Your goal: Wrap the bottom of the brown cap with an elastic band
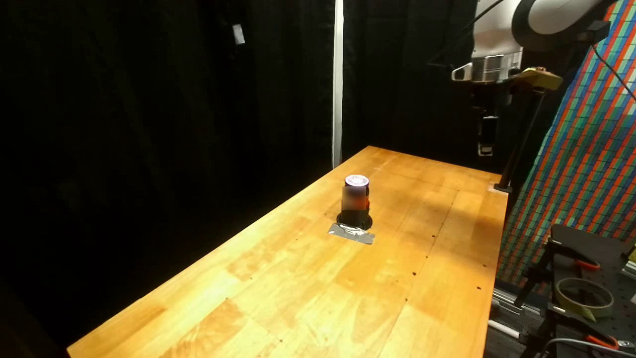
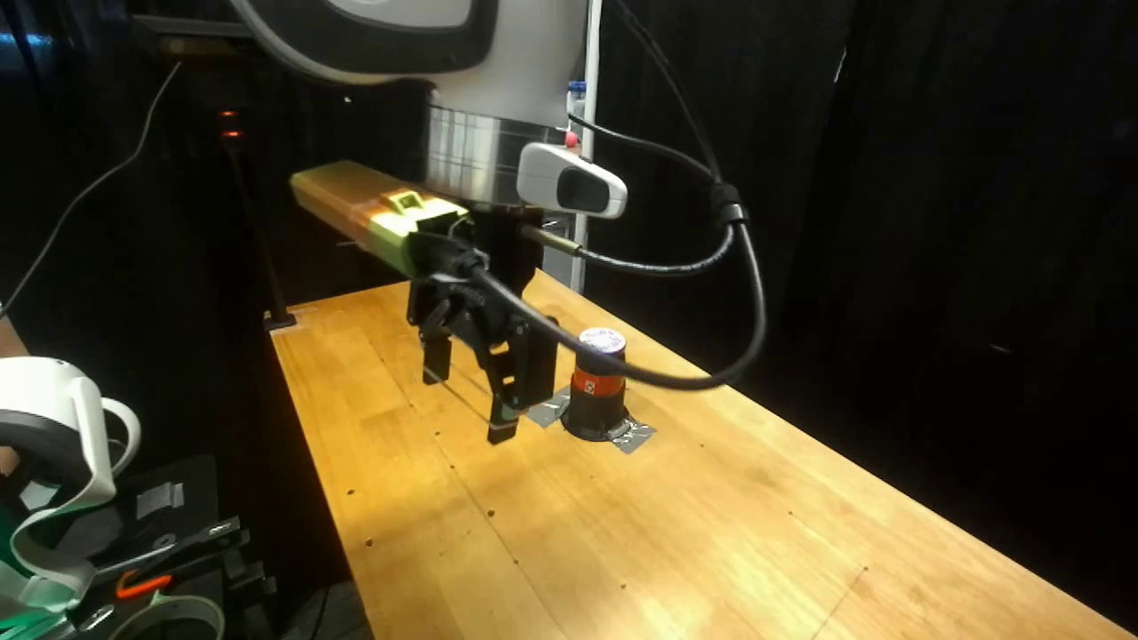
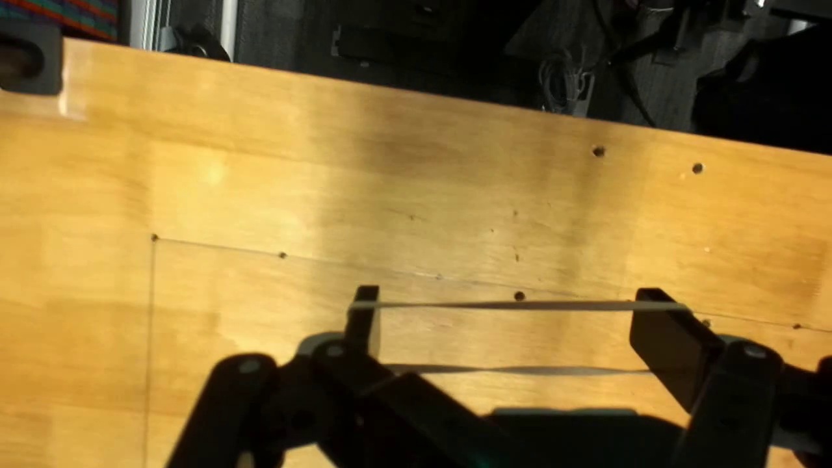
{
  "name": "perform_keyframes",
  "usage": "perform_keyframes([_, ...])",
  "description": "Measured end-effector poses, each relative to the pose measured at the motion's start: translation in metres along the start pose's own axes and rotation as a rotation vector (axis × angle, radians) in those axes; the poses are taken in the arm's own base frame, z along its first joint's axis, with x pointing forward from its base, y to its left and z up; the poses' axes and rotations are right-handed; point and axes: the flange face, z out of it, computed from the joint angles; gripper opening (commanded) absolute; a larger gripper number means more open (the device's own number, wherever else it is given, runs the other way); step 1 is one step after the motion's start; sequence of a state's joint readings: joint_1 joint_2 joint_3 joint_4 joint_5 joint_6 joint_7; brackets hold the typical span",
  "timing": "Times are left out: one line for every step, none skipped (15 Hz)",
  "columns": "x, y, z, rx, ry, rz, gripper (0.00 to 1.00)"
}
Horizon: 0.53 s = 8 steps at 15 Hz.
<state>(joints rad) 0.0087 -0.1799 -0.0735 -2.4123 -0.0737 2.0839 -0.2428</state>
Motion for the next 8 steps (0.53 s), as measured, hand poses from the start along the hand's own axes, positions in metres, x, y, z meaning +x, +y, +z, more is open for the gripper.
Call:
perform_keyframes([0.02, -0.014, 0.001, 0.0, -0.004, -0.008, 1.0])
perform_keyframes([0.04, -0.027, 0.002, -0.006, -0.009, -0.014, 1.0])
perform_keyframes([0.06, -0.038, 0.003, -0.012, -0.011, -0.018, 1.0])
perform_keyframes([0.081, -0.048, 0.004, -0.016, -0.009, -0.021, 1.0])
perform_keyframes([0.1, -0.057, 0.005, -0.019, -0.005, -0.023, 1.0])
perform_keyframes([0.118, -0.065, 0.005, -0.02, 0.002, -0.027, 1.0])
perform_keyframes([0.136, -0.072, 0.005, -0.02, 0.011, -0.028, 1.0])
perform_keyframes([0.154, -0.078, 0.004, -0.02, 0.028, -0.024, 1.0])
